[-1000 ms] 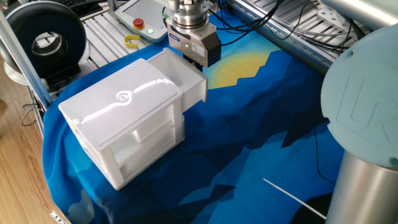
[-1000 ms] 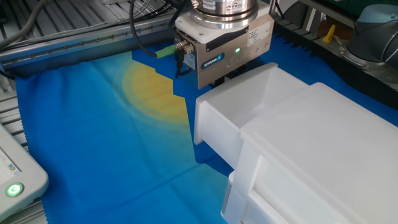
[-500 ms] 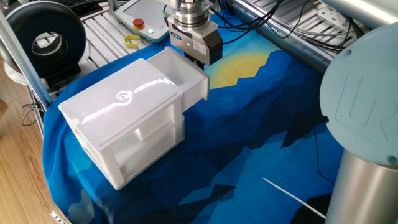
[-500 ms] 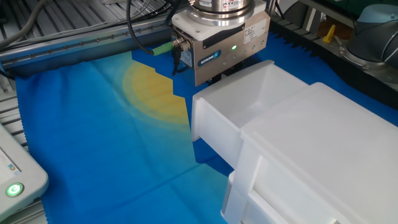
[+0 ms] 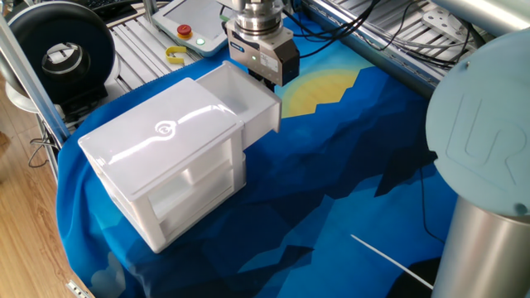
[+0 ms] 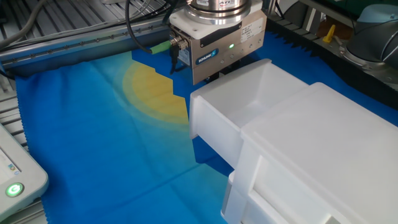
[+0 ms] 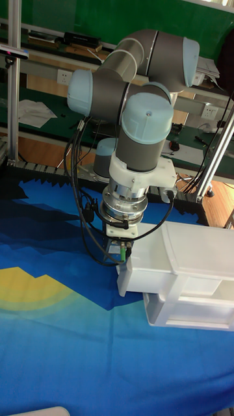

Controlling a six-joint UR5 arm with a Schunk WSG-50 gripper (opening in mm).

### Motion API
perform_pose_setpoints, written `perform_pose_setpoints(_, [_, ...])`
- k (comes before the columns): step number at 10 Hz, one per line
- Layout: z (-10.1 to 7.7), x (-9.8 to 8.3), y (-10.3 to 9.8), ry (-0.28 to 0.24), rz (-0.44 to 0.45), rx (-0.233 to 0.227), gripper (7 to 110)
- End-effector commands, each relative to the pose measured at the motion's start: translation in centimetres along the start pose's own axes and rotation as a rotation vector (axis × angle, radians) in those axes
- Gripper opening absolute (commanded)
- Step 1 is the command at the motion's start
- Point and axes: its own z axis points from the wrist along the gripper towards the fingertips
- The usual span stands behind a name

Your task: Grasp the handle and open the drawer

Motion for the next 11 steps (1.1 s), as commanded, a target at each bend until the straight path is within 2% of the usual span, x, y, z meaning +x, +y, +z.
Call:
perform_pose_setpoints(1, [-0.1,0.2,0.0,-0.009,0.002,0.002,7])
perform_pose_setpoints(3, [0.0,0.3,-0.4,-0.014,0.016,0.021,7])
perform_pose_setpoints(11, [0.0,1.6,0.0,0.001,0.011,0.009,7])
